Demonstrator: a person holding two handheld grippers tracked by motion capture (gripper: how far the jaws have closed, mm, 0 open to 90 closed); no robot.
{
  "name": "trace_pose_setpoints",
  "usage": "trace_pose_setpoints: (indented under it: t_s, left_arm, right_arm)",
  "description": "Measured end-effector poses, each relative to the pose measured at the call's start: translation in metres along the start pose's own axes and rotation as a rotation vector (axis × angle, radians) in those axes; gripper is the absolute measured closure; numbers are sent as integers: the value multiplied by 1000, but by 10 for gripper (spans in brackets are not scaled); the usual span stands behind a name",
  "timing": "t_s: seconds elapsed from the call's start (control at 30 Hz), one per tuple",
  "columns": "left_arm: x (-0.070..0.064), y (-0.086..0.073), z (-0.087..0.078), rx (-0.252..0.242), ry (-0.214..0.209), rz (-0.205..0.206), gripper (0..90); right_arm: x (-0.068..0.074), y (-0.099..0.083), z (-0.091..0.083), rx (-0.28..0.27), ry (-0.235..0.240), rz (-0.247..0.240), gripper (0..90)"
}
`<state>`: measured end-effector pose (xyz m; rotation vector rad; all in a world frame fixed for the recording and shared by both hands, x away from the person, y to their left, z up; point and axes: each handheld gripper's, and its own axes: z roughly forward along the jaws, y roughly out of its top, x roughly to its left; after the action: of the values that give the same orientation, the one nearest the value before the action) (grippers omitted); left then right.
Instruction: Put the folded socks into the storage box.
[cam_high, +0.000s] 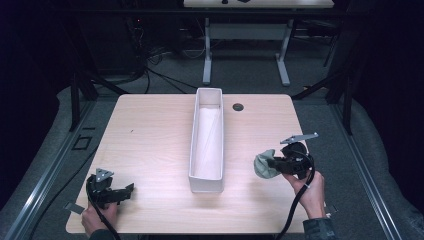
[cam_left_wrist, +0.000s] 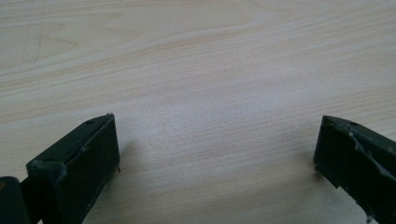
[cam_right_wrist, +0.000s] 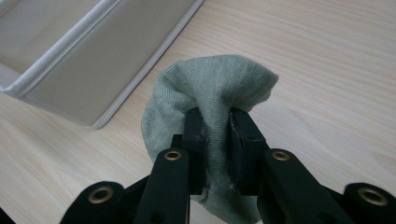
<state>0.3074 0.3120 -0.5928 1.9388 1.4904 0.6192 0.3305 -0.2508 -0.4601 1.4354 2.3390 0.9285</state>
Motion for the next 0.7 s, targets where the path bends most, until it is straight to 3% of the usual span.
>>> trace_pose_setpoints:
  t_s: [0.27, 0.33, 0.37, 0.7]
  left_arm:
    - [0, 0, 0, 0, 0, 0, 2]
    - [0, 0, 0, 0, 0, 0, 2]
    - [0, 0, 0, 0, 0, 0, 2]
    - [0, 0, 0, 0, 0, 0, 2]
  right_arm:
    - [4, 7, -8, -16, -4, -19, 782]
    - [4, 9, -9, -15, 14, -20, 782]
    - [5, 9, -10, -20, -4, -23, 781]
    - [8, 18, -16, -16, 26, -40, 780]
